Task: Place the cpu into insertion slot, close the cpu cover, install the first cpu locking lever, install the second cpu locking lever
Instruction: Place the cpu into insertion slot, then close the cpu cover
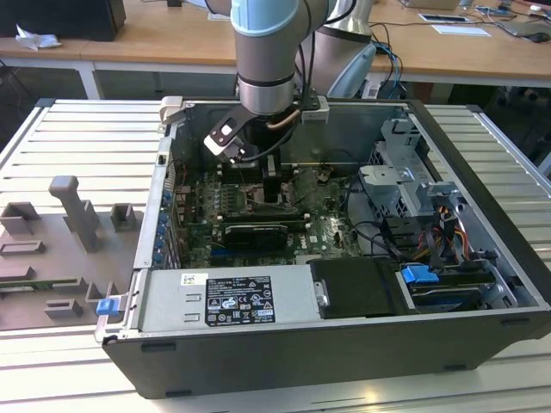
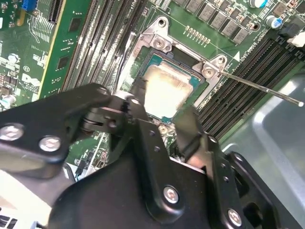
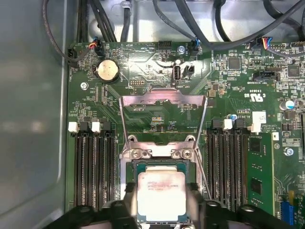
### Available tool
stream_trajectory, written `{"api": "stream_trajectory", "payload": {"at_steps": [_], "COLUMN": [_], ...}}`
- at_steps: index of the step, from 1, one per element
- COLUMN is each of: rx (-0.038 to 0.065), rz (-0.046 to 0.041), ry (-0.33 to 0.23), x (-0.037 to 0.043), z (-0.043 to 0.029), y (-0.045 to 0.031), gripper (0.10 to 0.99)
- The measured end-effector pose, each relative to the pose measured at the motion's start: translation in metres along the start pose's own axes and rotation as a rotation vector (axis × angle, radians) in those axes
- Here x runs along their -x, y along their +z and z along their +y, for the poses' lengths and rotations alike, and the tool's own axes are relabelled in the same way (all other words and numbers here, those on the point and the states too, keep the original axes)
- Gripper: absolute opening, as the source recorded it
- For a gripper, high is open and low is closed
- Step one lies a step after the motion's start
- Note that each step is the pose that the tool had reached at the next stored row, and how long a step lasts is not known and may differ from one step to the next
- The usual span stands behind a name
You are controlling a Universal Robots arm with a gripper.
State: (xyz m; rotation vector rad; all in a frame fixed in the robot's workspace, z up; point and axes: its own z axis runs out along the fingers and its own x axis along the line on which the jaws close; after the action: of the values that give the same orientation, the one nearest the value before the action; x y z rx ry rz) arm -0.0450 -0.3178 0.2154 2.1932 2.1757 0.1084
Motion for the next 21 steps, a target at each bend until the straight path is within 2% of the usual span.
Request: {"api": "stream_trajectory", "payload": {"at_steps": [1, 2, 4, 5, 7, 19, 21], "rx": [0.0, 0.0, 0.0, 0.0, -0.001, -0.001, -0.006], "rz": [0.0, -0.0001, 0.0, 0.0, -0.0002, -0.0004, -0.0001], "ry": [0.0, 0.0, 0.0, 0.0, 0.0, 0.0, 0.0], "x": [0.0, 0.0, 0.0, 0.0, 0.0, -0.0001, -0.0001], "z": [0.0, 0.0001, 0.0001, 0.0002, 0.0002, 0.0006, 0.004], "y": [-0.0004, -0.0009, -0.0014, -0.0019, -0.0031, -0.0059, -0.0057], "gripper": [0.471, 0.471, 0.353, 0.227, 0.11, 0.106, 0.106]}}
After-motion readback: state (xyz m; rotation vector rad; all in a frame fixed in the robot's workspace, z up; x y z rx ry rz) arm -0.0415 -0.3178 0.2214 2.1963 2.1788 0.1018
